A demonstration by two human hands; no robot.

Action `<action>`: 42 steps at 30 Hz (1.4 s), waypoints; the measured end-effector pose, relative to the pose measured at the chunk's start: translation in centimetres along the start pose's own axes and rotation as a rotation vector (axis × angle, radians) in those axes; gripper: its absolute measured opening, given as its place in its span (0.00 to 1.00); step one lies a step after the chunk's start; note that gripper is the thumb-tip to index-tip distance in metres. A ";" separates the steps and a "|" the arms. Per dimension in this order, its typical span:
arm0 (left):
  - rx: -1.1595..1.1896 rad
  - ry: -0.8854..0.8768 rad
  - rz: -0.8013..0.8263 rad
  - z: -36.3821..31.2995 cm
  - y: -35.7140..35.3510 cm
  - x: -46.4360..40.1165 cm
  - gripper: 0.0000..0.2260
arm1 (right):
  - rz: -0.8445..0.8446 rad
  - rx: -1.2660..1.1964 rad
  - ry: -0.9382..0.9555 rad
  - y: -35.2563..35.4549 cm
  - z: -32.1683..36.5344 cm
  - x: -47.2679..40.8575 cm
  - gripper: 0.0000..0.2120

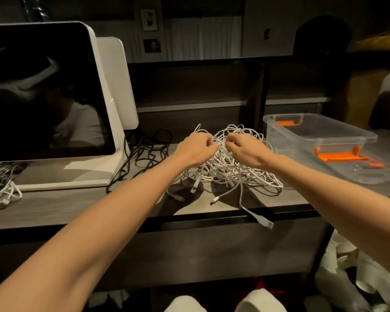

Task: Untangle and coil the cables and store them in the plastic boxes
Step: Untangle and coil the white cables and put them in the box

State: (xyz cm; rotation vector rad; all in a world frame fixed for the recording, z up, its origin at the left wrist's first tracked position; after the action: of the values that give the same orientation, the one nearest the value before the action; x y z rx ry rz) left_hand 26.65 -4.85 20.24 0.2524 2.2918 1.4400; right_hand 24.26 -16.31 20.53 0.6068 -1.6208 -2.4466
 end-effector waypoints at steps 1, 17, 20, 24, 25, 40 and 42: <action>0.008 -0.001 -0.026 0.0 -0.2 -0.5 0.09 | 0.033 0.026 -0.045 -0.4 -1.0 -0.4 0.08; -0.102 -0.015 -0.218 2.9 -4.2 -5.1 0.15 | 0.402 -0.534 -0.126 -5.8 -6.0 -4.9 0.07; 0.066 0.075 -0.286 5.1 -3.4 -6.1 0.15 | 0.237 -0.623 -0.084 -4.4 -5.6 -7.3 0.05; 0.388 0.152 -0.367 7.8 -2.5 -7.8 0.13 | -0.070 -0.369 -0.010 -2.5 -5.5 -10.2 0.05; 0.477 0.153 -0.394 8.2 -2.3 -8.0 0.13 | -0.096 -0.315 -0.005 -2.6 -5.7 -10.6 0.04; 0.397 -0.047 -0.069 5.0 -4.0 -9.1 0.09 | -0.597 -0.045 0.203 -1.4 -5.5 -7.5 0.09; 0.316 -0.061 -0.050 4.7 -4.2 -9.1 0.11 | -0.442 -0.110 0.158 -2.5 -5.8 -8.2 0.15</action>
State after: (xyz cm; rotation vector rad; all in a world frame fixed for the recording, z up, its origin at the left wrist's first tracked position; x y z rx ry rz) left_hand 37.12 -6.20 17.03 0.3241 2.4491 1.0273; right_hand 34.31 -17.52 18.36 1.2169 -1.3985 -2.6705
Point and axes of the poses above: each hand's wrist, its own x-axis away from the middle knuckle, its own y-axis out of the back of the hand, z = x × y, the point moved 8 cm from there along -x, towards the middle knuckle, and after that the axes turned 8 degrees about z, right-handed, at the moved point
